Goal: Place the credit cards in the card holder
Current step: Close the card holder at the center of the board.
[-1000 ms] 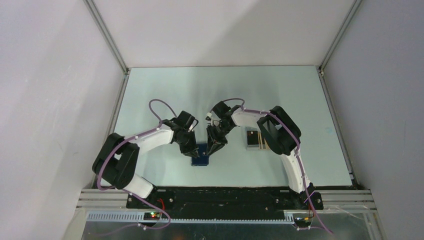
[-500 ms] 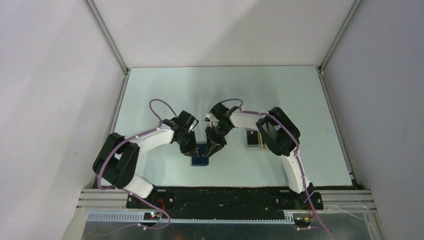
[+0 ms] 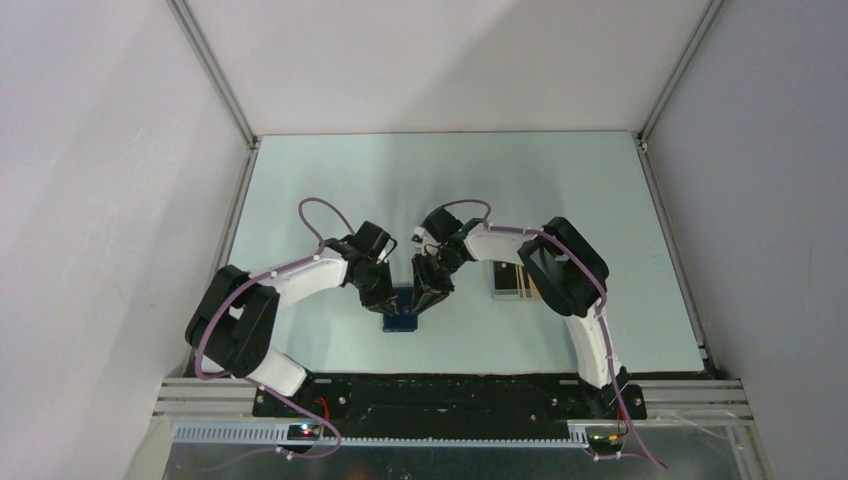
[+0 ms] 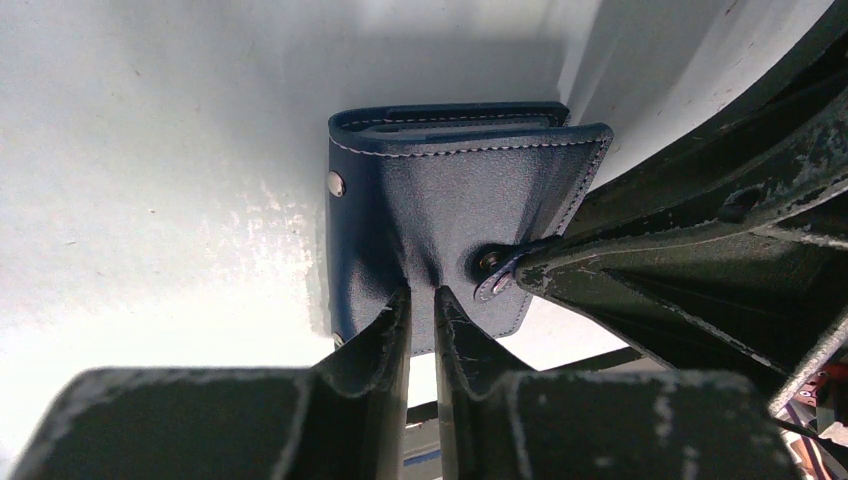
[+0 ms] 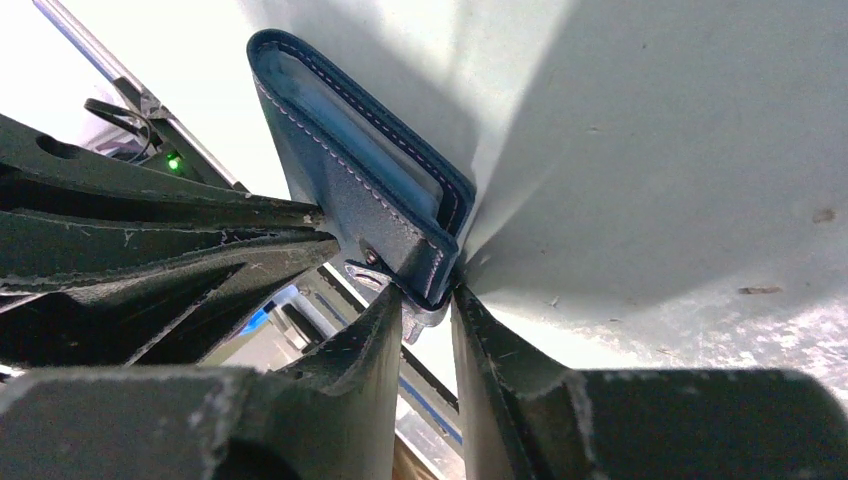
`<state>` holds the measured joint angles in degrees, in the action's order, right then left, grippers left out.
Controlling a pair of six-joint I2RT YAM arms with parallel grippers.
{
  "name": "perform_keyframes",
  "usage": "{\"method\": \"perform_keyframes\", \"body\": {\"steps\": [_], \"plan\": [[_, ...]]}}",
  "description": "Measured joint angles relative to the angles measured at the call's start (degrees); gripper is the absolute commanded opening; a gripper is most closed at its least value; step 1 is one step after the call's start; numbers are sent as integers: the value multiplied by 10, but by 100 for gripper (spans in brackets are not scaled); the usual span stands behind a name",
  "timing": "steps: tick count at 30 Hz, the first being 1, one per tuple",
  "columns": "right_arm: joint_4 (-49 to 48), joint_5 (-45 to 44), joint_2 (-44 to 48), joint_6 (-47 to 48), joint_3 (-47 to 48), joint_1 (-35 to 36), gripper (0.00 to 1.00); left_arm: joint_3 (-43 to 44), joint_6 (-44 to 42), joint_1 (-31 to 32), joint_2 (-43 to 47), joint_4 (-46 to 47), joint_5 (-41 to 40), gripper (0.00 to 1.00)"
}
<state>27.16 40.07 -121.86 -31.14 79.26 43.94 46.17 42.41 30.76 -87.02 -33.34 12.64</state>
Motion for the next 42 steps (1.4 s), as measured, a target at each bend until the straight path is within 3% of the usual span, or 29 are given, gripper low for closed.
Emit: {"method": "perform_keyframes", "body": {"steps": [16,28,42], "plan": [[-72,-24,37,-14,-54,3,32,0,0,0,-1,0,0,18],[-143,-37,67,-27,-93,-5,52,0,0,0,-1,0,0,18],[-143,-53,76,-13,-99,7,51,1,-2,0,-2,0,0,17]]}}
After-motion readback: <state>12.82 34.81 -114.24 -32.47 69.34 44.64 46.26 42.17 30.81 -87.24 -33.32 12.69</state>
